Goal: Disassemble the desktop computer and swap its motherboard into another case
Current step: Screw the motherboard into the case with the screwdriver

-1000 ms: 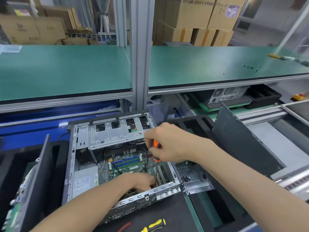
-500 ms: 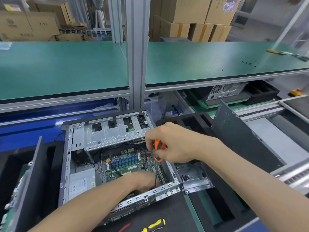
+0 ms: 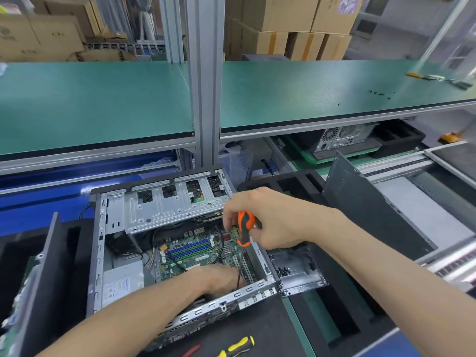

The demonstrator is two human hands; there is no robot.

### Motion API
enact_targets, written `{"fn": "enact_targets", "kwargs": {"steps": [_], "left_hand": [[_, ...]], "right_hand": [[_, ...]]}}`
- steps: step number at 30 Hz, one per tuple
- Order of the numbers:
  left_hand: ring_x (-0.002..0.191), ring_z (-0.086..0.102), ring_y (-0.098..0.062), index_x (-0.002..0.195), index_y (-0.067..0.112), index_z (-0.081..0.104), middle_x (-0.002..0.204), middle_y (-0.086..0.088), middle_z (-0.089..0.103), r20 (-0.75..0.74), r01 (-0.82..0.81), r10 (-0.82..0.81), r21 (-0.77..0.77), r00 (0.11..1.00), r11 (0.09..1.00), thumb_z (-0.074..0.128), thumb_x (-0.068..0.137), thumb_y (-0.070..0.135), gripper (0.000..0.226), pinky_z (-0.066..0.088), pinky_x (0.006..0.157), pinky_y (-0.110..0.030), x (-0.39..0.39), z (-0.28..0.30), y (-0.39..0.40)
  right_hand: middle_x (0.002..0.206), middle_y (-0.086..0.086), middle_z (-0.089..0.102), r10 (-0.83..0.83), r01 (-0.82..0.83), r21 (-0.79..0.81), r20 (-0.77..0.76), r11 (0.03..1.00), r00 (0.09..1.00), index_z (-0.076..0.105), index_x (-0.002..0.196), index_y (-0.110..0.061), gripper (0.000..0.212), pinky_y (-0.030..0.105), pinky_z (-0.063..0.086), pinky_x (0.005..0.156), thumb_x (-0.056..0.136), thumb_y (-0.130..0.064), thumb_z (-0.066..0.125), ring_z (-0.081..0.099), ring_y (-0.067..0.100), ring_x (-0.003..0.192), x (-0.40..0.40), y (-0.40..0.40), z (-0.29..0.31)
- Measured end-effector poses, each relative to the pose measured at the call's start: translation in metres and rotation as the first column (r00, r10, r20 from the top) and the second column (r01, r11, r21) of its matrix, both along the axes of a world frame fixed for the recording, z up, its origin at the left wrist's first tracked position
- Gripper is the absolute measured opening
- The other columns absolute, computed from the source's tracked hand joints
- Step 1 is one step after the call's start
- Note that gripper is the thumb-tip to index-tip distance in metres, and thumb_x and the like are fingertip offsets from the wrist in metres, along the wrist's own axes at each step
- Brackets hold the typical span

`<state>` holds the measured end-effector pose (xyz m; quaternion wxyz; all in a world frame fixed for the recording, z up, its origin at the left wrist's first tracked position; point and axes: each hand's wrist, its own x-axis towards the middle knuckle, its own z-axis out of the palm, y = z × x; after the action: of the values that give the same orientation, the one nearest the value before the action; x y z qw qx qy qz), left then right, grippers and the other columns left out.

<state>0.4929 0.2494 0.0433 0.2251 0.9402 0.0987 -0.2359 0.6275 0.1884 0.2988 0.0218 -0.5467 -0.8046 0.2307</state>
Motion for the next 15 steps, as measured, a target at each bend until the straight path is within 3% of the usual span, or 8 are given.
{"fn": "enact_targets", "kwargs": {"steps": [2, 4, 6, 8, 11, 12, 14, 15], "left_hand": [[0.074, 0.055, -0.026, 0.106, 0.009, 0.062, 0.099, -0.016, 0.067, -0.009, -0.011, 0.011, 0.008, 1.000, 1.000, 0.052, 0.095, 0.014, 0.016, 0.042, 0.068, -0.031, 0.000, -0.001, 0.000], [0.082, 0.061, -0.029, 0.113, 0.011, 0.063, 0.105, -0.014, 0.068, -0.007, -0.022, 0.022, -0.001, 1.000, 1.000, 0.050, 0.097, 0.012, 0.020, 0.045, 0.071, -0.030, -0.001, -0.002, 0.000], [0.090, 0.065, -0.029, 0.117, 0.012, 0.065, 0.106, -0.014, 0.070, 0.004, -0.043, 0.043, -0.019, 0.999, 0.999, 0.053, 0.095, 0.007, 0.025, 0.051, 0.074, -0.031, -0.003, -0.001, 0.000], [0.081, 0.065, -0.027, 0.108, 0.007, 0.069, 0.094, -0.010, 0.071, -0.011, -0.097, 0.097, -0.013, 0.995, 0.995, 0.057, 0.089, 0.002, 0.023, 0.054, 0.066, -0.030, -0.004, 0.002, 0.000], [0.071, 0.061, -0.027, 0.098, 0.000, 0.070, 0.085, -0.014, 0.070, -0.044, -0.157, 0.157, -0.006, 0.987, 0.988, 0.055, 0.087, -0.005, 0.019, 0.043, 0.056, -0.021, -0.003, 0.011, 0.001], [0.075, 0.065, -0.030, 0.099, 0.001, 0.070, 0.089, -0.016, 0.072, -0.056, -0.155, 0.154, -0.014, 0.986, 0.988, 0.054, 0.088, -0.005, 0.020, 0.048, 0.060, -0.023, -0.003, 0.011, 0.001], [0.085, 0.068, -0.031, 0.101, 0.005, 0.070, 0.093, -0.015, 0.072, -0.089, -0.125, 0.125, 0.005, 0.988, 0.992, 0.055, 0.090, 0.000, 0.019, 0.058, 0.073, -0.035, -0.003, 0.012, -0.001], [0.089, 0.068, -0.031, 0.104, 0.006, 0.070, 0.096, -0.013, 0.071, -0.108, -0.125, 0.127, 0.026, 0.986, 0.992, 0.055, 0.092, 0.005, 0.019, 0.059, 0.080, -0.040, -0.003, 0.012, -0.002]], "right_hand": [[0.080, -0.006, 0.057, -0.068, 0.050, 0.131, 0.132, 0.990, 0.989, 0.055, 0.089, -0.031, 0.017, 0.034, 0.047, 0.064, 0.086, -0.043, 0.067, 0.056, 0.017, 0.077, -0.001, 0.001, -0.004], [0.070, -0.006, 0.042, -0.159, 0.077, 0.267, 0.301, 0.961, 0.940, 0.045, 0.083, -0.029, 0.035, 0.035, 0.039, 0.063, 0.093, -0.062, 0.053, 0.049, 0.025, 0.074, -0.002, 0.004, -0.008], [0.069, -0.010, 0.041, -0.134, 0.075, 0.242, 0.238, 0.967, 0.962, 0.047, 0.084, -0.029, 0.026, 0.037, 0.043, 0.069, 0.096, -0.050, 0.055, 0.048, 0.018, 0.074, -0.004, 0.006, -0.010], [0.069, -0.014, 0.050, -0.077, 0.059, 0.141, 0.124, 0.988, 0.989, 0.054, 0.087, -0.030, 0.011, 0.036, 0.048, 0.074, 0.092, -0.029, 0.063, 0.046, 0.001, 0.070, -0.002, 0.008, -0.007], [0.084, -0.007, 0.062, -0.066, 0.066, -0.027, -0.001, 0.997, 0.998, 0.062, 0.099, -0.031, 0.030, 0.036, 0.052, 0.068, 0.080, -0.007, 0.064, 0.056, 0.009, 0.073, 0.002, 0.007, -0.002], [0.085, -0.006, 0.062, -0.069, 0.069, -0.016, -0.008, 0.998, 0.998, 0.061, 0.100, -0.031, 0.029, 0.035, 0.052, 0.067, 0.079, -0.011, 0.065, 0.058, 0.012, 0.074, 0.002, 0.006, -0.003], [0.078, -0.005, 0.058, -0.110, 0.097, 0.112, 0.114, 0.989, 0.987, 0.055, 0.091, -0.032, 0.015, 0.035, 0.048, 0.064, 0.085, -0.039, 0.067, 0.056, 0.017, 0.074, 0.002, 0.008, -0.008], [0.073, -0.005, 0.054, -0.150, 0.112, 0.188, 0.205, 0.976, 0.967, 0.050, 0.085, -0.031, 0.024, 0.035, 0.046, 0.062, 0.089, -0.053, 0.062, 0.055, 0.021, 0.073, 0.003, 0.010, -0.010]]}}
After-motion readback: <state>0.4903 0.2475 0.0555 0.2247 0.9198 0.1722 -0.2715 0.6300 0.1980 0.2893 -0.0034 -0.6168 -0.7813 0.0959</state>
